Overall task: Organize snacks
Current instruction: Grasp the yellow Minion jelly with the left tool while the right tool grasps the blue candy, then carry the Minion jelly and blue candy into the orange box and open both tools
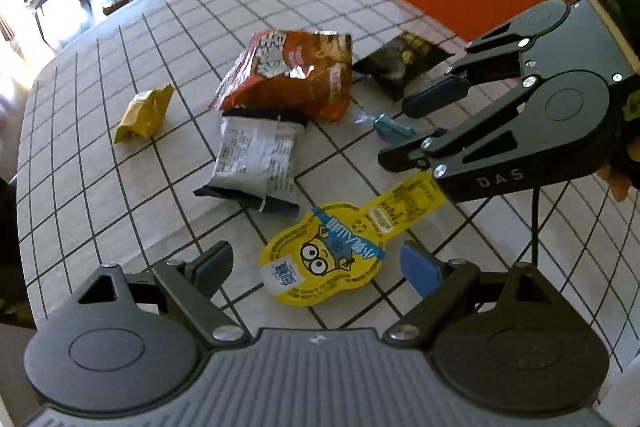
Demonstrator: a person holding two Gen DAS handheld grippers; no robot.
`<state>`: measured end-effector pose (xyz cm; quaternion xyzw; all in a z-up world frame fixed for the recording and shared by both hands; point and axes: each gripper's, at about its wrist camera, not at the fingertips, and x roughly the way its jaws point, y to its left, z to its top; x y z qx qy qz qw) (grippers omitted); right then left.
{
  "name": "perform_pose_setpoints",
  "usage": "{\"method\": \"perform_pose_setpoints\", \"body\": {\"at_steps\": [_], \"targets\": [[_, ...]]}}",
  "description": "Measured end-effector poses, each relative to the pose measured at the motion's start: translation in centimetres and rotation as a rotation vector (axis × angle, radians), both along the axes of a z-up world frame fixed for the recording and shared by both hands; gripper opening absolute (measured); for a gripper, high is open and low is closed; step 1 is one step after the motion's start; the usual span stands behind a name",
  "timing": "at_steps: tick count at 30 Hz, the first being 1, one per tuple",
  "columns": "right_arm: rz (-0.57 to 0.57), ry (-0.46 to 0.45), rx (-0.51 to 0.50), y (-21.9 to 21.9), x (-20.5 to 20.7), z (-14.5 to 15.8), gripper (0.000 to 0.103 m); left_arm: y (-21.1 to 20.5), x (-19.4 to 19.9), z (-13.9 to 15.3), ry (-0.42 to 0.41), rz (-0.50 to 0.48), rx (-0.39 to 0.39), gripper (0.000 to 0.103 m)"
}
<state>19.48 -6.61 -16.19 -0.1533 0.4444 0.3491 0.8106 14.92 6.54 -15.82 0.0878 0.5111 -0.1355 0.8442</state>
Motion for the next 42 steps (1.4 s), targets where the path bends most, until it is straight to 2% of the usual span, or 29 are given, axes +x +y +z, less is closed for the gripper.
{"method": "perform_pose_setpoints", "body": {"at_steps": [4, 8, 14, 16, 19, 33, 42], "targets": [[0.013, -0.011, -0.018, 0.3, 0.0, -0.4, 0.039, 0.1, 0.4, -0.4, 0.017, 0.008, -0.003, 0.088], [0.031, -0.025, -0.024, 0.6, -0.2, -0.4, 0.032, 0.2, 0.6, -0.7, 0.041, 0.027, -0.019, 0.071], [0.063, -0.056, -0.038, 1.2, -0.8, -0.4, 0.021, 0.2, 0.6, -0.6, 0.046, 0.044, -0.016, 0.070], [0.062, -0.061, -0.041, 1.2, -0.9, -0.3, 0.015, 0.2, 0.5, -0.6, 0.044, 0.051, -0.013, 0.070], [0.046, -0.066, -0.044, 1.1, -0.9, -0.3, 0.011, 0.2, 0.5, -0.6, 0.043, 0.068, -0.014, 0.070], [-0.060, -0.012, 0.067, -2.9, -2.2, 1.4, 0.010, 0.7, -1.4, 0.9, 0.022, 0.157, -0.077, 0.070], [-0.109, -0.013, 0.166, -6.1, -3.6, 4.7, 0.010, -0.1, -2.9, 4.6, -0.041, 0.218, -0.140, 0.070]]}}
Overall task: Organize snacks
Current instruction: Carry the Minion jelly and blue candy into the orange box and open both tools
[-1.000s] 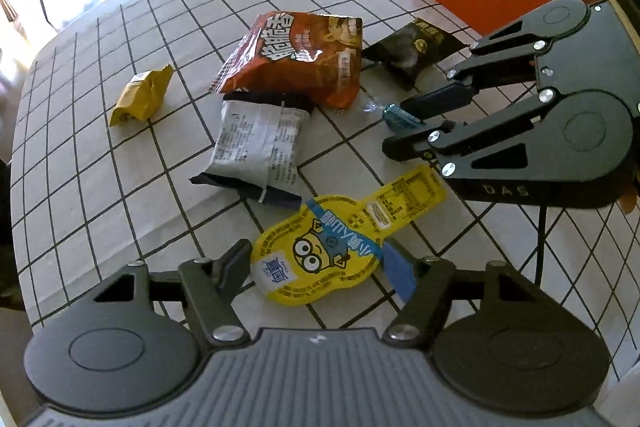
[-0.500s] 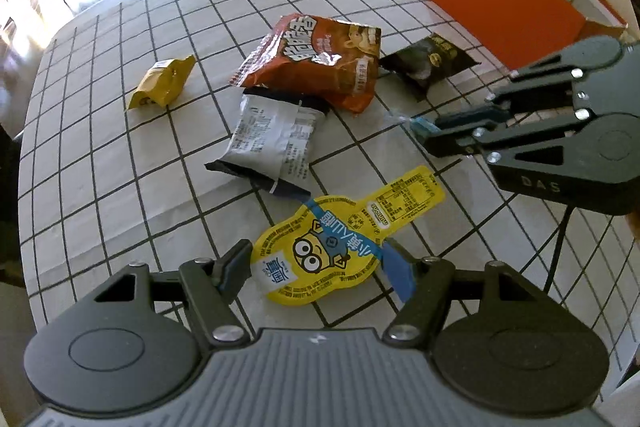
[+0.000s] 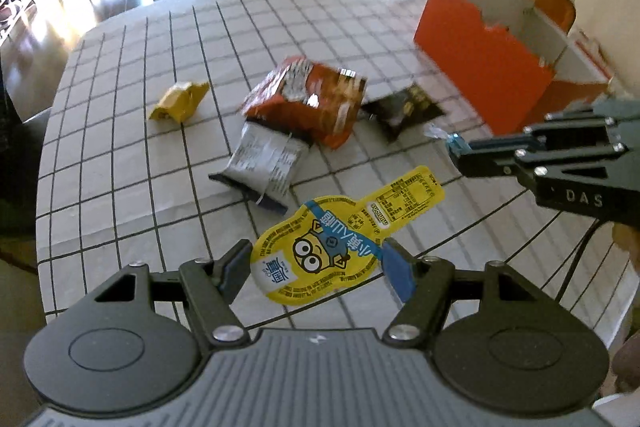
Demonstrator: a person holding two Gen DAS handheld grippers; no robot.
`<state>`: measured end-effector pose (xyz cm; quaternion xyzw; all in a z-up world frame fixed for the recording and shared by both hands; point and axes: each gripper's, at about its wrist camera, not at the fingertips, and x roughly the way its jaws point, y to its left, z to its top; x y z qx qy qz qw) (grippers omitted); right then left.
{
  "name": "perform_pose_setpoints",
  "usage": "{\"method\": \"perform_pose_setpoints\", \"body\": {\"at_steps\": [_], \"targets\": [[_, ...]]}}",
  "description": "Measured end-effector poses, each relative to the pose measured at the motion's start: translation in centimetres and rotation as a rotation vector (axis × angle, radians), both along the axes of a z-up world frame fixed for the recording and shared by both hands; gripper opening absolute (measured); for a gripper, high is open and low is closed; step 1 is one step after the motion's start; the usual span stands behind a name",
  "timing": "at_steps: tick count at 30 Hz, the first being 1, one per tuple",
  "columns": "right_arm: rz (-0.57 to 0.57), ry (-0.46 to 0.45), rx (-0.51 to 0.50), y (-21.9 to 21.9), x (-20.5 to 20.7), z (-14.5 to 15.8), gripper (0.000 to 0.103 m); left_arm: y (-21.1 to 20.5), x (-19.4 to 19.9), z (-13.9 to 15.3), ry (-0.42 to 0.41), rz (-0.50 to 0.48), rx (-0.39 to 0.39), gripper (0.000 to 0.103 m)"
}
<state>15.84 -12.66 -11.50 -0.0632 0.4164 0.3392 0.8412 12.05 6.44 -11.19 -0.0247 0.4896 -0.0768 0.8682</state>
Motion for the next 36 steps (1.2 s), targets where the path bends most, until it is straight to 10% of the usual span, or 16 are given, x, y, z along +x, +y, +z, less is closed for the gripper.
{"method": "perform_pose_setpoints", "body": {"at_steps": [19, 36], "targets": [[-0.154, -0.088, 0.123, -10.6, -0.9, 6.8, 0.010, -8.5, 1.0, 7.2, -0.137, -0.013, -0.035, 0.070], [-0.284, -0.125, 0.094, -21.4, 4.6, 6.5, 0.010, -21.0, 8.5, 9.0, -0.180, -0.051, 0.007, 0.070]]}}
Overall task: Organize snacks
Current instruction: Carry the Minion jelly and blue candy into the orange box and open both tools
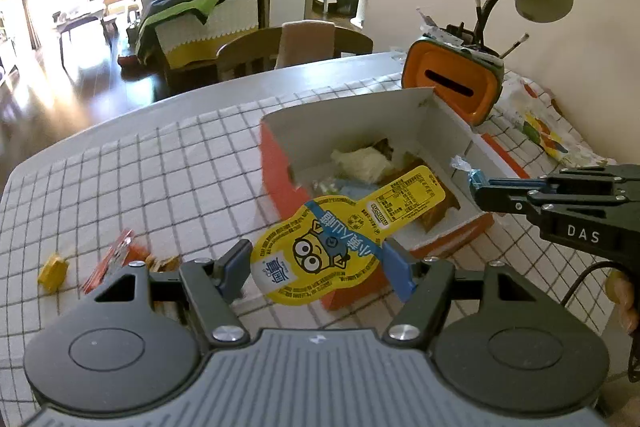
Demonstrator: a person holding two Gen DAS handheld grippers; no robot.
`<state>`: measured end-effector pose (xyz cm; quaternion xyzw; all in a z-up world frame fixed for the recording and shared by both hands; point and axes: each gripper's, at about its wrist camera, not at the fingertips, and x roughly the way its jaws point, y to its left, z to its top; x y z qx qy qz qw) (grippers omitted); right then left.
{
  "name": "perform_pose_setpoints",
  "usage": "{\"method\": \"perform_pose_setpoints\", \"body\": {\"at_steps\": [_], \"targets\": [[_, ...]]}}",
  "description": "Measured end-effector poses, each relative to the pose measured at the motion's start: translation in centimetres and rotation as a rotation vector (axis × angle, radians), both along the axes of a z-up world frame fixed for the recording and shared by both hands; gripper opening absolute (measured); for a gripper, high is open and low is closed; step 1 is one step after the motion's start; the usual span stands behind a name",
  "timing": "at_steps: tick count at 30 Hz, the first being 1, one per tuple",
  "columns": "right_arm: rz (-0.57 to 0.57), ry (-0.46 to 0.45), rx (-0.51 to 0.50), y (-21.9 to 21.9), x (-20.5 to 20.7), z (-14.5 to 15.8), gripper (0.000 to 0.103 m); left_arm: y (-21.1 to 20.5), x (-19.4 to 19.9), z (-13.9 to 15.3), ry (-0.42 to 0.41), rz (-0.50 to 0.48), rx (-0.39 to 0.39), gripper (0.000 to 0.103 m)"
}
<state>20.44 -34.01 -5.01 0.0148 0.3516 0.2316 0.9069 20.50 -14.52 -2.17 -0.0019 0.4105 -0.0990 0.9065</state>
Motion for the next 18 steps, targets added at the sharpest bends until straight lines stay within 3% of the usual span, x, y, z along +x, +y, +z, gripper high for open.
{"method": "perform_pose_setpoints", "body": {"at_steps": [9, 18], "targets": [[-0.037, 0.022, -0.047, -4.0, 4.6, -1.5, 0.010, -5.0, 4.9, -1.8, 0.059, 0.009, 0.053, 0.070], [0.005, 0.046, -0.124, -4.5, 8.4, -2.9, 0.010, -7.7, 9.5, -3.7, 0.152, 0.033, 0.080, 0.070]]}}
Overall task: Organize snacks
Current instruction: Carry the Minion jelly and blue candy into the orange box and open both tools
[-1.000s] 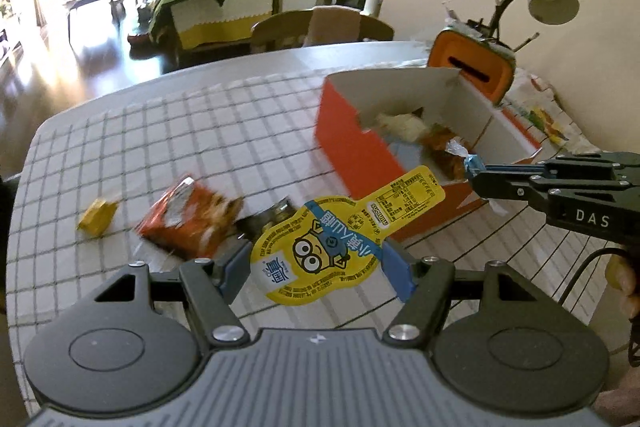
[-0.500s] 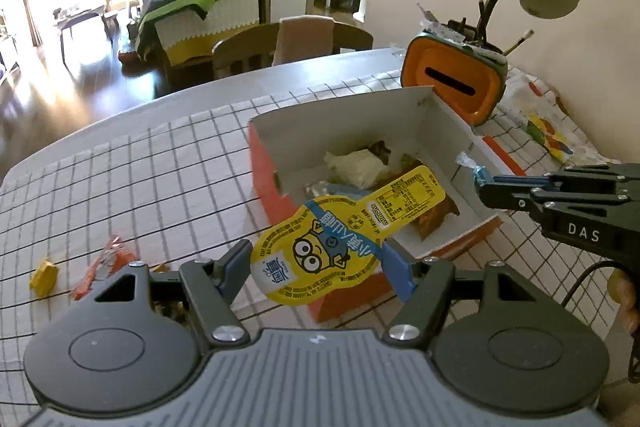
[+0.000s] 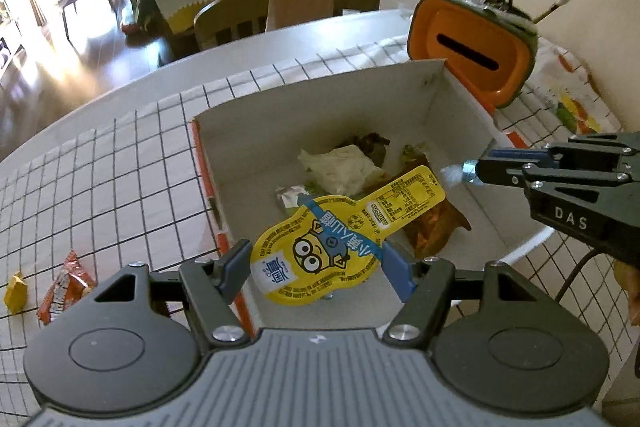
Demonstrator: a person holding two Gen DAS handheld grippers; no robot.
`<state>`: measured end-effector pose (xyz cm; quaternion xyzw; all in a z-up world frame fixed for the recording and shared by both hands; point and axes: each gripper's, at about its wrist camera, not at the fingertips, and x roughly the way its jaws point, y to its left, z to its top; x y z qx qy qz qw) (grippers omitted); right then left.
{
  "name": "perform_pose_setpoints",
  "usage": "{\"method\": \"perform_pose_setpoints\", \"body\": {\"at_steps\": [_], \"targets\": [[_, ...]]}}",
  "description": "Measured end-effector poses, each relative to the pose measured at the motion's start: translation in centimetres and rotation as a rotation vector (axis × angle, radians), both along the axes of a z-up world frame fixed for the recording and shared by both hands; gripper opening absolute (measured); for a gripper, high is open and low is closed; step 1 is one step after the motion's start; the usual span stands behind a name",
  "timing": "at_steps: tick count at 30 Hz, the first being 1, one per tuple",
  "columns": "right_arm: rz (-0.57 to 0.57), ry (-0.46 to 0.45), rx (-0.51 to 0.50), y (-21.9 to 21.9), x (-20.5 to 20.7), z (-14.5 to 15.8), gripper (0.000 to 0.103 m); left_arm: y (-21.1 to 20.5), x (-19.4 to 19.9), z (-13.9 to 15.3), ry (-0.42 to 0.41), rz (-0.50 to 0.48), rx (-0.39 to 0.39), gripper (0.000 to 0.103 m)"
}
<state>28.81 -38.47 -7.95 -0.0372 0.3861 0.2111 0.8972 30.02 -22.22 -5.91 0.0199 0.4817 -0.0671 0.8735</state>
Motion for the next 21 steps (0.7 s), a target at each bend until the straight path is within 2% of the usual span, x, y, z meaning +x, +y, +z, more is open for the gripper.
{"method": "perform_pose_setpoints", "body": {"at_steps": [11, 15, 21], "targets": [[0.044, 0.064, -0.036, 0.9, 3.7, -2.3, 0.010, -1.9, 4.2, -4.1, 0.150, 0.017, 0.075, 0.070], [0.062, 0.087, -0.027, 0.7, 3.7, -3.0, 0.010, -2.1, 4.7, -5.0, 0.179, 0.016, 0.078, 0.070], [0.076, 0.108, -0.011, 0.3, 3.1, -3.1, 0.010, -2.8, 4.8, -5.5, 0.175, -0.014, 0.088, 0.071]]}}
